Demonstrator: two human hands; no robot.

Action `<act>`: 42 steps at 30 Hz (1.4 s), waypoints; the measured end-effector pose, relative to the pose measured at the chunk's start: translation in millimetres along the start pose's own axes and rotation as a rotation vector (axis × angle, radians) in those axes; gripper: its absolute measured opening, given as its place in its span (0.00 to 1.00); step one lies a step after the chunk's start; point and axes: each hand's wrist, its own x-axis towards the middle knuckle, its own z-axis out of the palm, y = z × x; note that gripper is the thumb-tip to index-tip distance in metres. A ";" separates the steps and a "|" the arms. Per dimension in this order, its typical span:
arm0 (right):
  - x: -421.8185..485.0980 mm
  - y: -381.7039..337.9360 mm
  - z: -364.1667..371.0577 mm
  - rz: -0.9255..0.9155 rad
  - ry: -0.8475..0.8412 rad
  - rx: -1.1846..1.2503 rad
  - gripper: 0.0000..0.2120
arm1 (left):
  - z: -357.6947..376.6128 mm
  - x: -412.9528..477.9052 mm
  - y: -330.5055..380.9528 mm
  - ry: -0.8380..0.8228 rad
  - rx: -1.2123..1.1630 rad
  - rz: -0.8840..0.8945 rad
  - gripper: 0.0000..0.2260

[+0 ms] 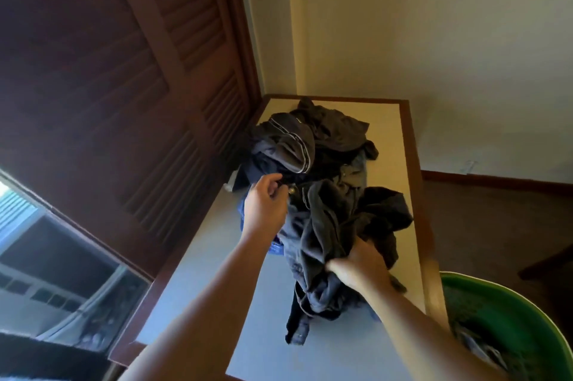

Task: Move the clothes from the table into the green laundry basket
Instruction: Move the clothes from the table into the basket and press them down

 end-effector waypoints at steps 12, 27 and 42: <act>9.8 -58.5 11.6 0.166 0.008 -0.187 0.41 | 36.3 157.4 -9.8 -0.306 0.496 0.094 0.49; 13.2 -59.9 24.0 0.179 0.072 -0.242 0.42 | -10.2 108.4 2.5 -0.899 -0.205 0.137 0.10; 5.1 -44.0 16.5 0.134 0.059 -0.199 0.42 | 35.2 85.7 2.8 -0.464 0.451 0.512 0.18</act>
